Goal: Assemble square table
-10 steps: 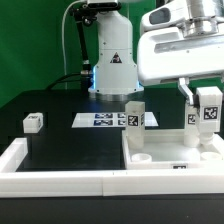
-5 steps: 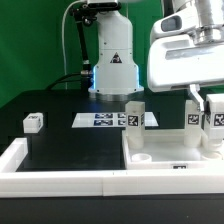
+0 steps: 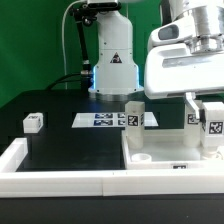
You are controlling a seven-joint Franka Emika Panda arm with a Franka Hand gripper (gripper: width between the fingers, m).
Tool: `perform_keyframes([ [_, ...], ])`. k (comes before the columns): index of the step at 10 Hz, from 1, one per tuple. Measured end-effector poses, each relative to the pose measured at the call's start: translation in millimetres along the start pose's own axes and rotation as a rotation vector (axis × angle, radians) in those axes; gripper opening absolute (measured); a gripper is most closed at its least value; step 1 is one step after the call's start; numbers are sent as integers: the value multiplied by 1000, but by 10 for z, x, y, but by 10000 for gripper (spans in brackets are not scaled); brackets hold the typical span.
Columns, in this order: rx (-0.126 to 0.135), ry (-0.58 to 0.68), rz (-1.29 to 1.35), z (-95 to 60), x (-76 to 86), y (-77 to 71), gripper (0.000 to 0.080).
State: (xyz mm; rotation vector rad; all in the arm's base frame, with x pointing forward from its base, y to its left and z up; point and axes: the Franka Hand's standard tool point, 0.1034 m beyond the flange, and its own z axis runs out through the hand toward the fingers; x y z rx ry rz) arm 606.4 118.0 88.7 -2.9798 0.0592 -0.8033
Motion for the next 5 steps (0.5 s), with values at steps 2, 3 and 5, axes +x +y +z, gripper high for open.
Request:
perform_keyframes([
  [2, -6, 9, -3, 44, -35, 15, 294],
  [3, -10, 10, -6, 82, -74, 18, 294],
  [5, -18, 52, -11, 103, -62, 22, 294],
])
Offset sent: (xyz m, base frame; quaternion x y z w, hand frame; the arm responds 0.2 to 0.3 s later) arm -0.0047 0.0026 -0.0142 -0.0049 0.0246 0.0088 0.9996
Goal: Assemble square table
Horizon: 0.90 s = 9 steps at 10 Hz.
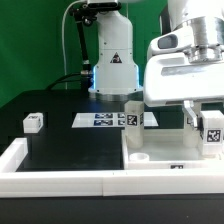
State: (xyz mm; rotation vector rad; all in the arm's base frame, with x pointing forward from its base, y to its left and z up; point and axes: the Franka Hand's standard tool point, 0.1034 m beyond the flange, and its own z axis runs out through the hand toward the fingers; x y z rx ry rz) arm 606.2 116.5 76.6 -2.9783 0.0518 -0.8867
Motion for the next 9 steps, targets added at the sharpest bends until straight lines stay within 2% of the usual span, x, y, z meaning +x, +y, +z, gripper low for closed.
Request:
perform_keyframes([
  [4, -6, 16, 1, 17, 6, 28, 293],
  [5, -6, 16, 1, 17, 5, 29, 473],
  [6, -6, 16, 1, 18, 5, 29, 588],
  [7, -6, 16, 1, 18, 4, 30, 588],
  [8, -6, 16, 1, 18, 4, 30, 636],
  [9, -6, 16, 1, 18, 4, 30, 646],
])
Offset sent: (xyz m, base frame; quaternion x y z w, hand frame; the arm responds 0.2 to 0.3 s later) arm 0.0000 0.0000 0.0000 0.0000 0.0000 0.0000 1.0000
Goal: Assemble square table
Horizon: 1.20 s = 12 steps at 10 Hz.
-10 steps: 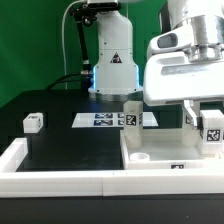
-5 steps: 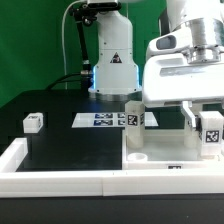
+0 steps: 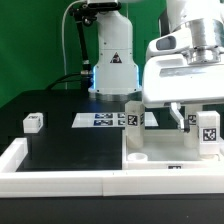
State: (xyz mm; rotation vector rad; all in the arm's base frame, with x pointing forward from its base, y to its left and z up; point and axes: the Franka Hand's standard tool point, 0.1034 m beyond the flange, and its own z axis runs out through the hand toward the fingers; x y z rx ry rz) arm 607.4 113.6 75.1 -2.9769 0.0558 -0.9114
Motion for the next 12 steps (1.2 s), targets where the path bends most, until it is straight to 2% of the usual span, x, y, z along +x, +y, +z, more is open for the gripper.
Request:
perform_keyframes([
  [2, 0, -1, 0, -1, 1, 1, 649],
  [6, 28, -52, 23, -230, 219, 8, 649],
  [8, 29, -65, 23, -213, 193, 6, 649],
  [10, 43, -166, 33, -170, 135, 10, 649],
  [12, 65, -342, 55, -125, 114, 67, 649],
])
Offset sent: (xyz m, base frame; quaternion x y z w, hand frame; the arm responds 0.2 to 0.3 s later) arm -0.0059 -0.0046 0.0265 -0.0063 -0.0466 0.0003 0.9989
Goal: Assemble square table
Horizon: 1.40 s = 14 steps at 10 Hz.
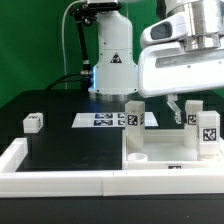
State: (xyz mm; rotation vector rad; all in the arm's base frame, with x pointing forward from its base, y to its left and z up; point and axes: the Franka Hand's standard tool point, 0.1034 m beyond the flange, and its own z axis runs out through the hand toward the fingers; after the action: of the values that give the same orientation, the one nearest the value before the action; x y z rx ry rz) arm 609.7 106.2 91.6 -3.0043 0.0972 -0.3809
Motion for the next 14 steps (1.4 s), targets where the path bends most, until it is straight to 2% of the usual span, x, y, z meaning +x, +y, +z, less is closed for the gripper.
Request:
perform_keyframes([
  [2, 15, -118, 17, 16, -22, 19, 649],
  [4, 21, -297, 27, 25, -79, 0, 649],
  [6, 20, -307, 34, 52, -63, -28, 649],
  [8, 20, -307, 37, 53, -61, -14, 393],
  [9, 20, -307, 37, 52, -60, -13, 393],
  [10, 20, -307, 37, 52, -60, -11, 290],
  [14, 11, -307, 113, 53, -58, -11, 290],
])
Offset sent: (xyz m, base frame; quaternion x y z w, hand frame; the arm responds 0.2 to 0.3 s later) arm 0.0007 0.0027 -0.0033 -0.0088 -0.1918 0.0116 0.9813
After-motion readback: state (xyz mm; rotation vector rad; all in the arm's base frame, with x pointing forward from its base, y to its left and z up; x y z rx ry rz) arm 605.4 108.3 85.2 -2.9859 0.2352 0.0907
